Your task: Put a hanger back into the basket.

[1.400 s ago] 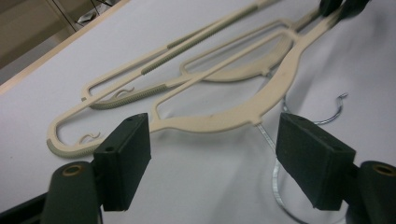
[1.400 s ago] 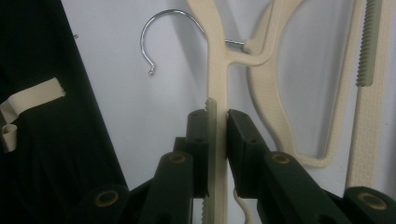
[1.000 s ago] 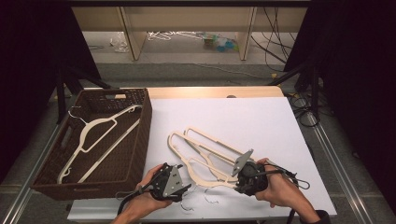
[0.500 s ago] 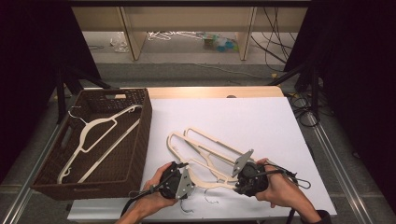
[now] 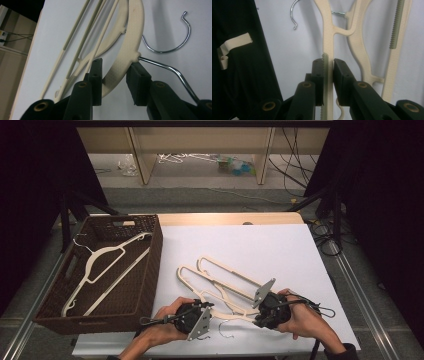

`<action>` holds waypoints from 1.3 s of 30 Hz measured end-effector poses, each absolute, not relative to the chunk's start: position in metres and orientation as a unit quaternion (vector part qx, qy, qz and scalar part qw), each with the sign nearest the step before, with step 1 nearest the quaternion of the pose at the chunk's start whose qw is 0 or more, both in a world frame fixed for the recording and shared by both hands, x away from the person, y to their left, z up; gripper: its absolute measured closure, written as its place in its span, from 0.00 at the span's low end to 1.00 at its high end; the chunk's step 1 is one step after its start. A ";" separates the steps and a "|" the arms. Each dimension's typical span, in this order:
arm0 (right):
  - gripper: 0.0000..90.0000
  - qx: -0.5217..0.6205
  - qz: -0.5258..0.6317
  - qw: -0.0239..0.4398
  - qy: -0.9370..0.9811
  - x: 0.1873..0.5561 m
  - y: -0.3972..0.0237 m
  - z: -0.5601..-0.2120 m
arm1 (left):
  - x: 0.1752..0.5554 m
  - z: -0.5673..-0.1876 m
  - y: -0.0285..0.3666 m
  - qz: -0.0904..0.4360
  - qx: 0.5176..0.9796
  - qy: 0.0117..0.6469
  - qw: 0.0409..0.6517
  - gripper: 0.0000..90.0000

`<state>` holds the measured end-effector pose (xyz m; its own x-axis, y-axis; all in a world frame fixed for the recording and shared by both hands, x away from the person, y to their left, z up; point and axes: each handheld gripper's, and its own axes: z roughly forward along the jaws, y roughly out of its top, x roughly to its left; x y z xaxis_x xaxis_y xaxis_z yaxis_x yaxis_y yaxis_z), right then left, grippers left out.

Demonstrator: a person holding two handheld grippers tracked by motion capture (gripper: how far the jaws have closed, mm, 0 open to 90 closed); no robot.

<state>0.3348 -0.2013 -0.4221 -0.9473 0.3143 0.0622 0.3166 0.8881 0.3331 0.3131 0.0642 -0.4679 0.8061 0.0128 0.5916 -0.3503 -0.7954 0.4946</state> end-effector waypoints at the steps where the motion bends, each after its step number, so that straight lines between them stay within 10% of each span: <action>1: 0.88 -0.160 -0.173 0.006 -0.972 0.336 -0.203 -0.422 | 0.312 -0.467 0.063 0.295 0.900 -0.098 0.306 0.77; 22: 0.54 -0.216 -0.302 -0.090 -0.924 0.334 -0.226 -0.372 | 0.323 -0.410 0.057 0.343 0.866 -0.168 0.321 0.95; 39: 0.39 -0.229 -0.420 -0.149 -0.865 0.317 -0.236 -0.330 | 0.346 -0.368 0.084 0.287 0.870 0.070 0.395 0.95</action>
<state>0.3171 -0.2360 -0.3300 -0.8505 0.5220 -0.0649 0.2718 0.5418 0.7953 0.3464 0.0839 -0.3682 0.8259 0.3480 0.4435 -0.1053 -0.6776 0.7278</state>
